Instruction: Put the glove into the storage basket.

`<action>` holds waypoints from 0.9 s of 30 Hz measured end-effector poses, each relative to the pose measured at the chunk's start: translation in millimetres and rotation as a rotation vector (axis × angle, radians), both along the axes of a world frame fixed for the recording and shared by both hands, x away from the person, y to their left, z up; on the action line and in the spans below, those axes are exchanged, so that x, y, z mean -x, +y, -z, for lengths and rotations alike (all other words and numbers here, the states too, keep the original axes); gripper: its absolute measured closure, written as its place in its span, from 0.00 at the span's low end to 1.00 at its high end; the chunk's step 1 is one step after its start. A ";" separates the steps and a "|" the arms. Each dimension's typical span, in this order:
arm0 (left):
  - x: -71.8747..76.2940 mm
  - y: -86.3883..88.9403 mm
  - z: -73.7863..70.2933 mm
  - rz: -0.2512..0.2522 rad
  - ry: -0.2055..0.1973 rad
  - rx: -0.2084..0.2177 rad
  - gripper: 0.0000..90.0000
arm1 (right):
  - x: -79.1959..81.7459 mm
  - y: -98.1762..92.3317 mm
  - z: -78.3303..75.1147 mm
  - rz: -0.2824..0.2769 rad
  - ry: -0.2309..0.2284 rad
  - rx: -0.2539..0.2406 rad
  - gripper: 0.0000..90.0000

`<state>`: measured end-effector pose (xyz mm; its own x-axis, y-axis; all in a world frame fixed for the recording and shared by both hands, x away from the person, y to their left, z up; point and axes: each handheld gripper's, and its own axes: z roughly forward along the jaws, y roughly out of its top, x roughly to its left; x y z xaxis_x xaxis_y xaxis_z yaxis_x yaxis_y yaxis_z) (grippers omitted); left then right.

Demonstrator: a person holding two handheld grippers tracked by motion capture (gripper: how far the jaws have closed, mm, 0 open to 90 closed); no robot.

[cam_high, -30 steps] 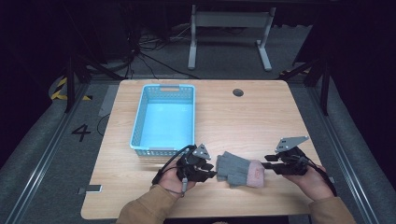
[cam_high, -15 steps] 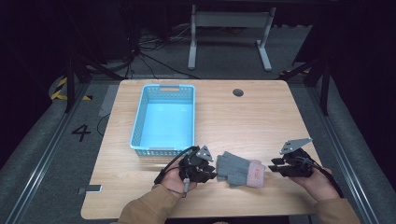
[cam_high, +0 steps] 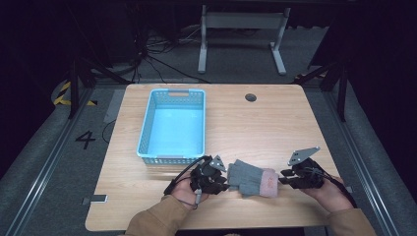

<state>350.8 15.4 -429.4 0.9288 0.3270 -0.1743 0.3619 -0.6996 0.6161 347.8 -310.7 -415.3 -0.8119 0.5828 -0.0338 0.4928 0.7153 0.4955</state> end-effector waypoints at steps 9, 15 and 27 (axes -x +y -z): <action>-0.2 -12.4 7.7 -0.008 -0.012 -0.045 0.78 | -0.9 3.8 3.8 -0.002 0.008 0.007 0.75; -4.9 -15.4 12.8 -0.037 0.008 -0.065 0.78 | -1.1 3.2 4.3 0.000 0.010 0.005 0.75; -7.3 -23.6 16.8 -0.032 0.029 -0.082 0.83 | -1.5 4.9 5.2 -0.002 0.009 0.011 0.76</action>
<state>358.1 -8.2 -446.2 0.9125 0.3710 -0.1725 0.4020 -0.7352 0.5458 349.3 -305.7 -420.5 -0.8134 0.5808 -0.0329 0.4956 0.7216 0.4834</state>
